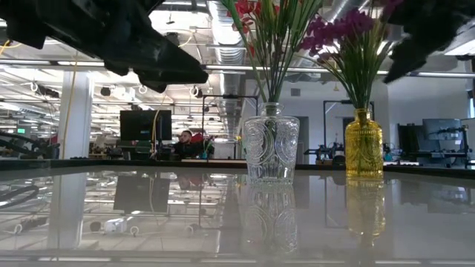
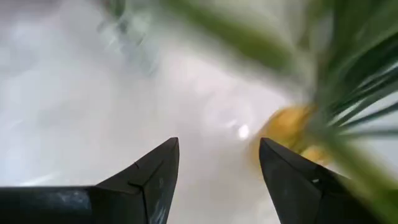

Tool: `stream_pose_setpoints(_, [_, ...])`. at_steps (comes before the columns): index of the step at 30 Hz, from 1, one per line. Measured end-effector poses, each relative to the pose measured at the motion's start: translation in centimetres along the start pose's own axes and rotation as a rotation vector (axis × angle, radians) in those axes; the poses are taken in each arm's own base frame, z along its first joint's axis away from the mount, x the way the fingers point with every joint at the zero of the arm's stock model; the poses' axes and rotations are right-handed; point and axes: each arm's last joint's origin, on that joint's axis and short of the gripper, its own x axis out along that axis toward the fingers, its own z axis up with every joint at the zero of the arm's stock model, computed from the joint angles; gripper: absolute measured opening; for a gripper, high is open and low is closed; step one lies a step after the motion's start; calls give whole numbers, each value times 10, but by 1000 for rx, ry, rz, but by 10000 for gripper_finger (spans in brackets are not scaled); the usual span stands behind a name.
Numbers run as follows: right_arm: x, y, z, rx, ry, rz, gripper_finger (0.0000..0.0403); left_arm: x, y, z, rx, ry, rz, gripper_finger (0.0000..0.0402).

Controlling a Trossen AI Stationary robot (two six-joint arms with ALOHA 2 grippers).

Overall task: Sort flowers into vase by color
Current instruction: Return to Home Position

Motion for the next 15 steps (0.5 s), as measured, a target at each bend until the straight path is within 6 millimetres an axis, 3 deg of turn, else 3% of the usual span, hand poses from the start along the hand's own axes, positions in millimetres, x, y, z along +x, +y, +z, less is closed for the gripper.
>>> stream_pose_setpoints(7, [-3, 10, -16, 116, 199, 173, 249, -4, 18, 1, 42, 79, 59, 151])
stream_pose_setpoints(15, [-2, 43, -34, 95, 149, 237, 249, -27, 32, 13, 83, 148, 98, 151])
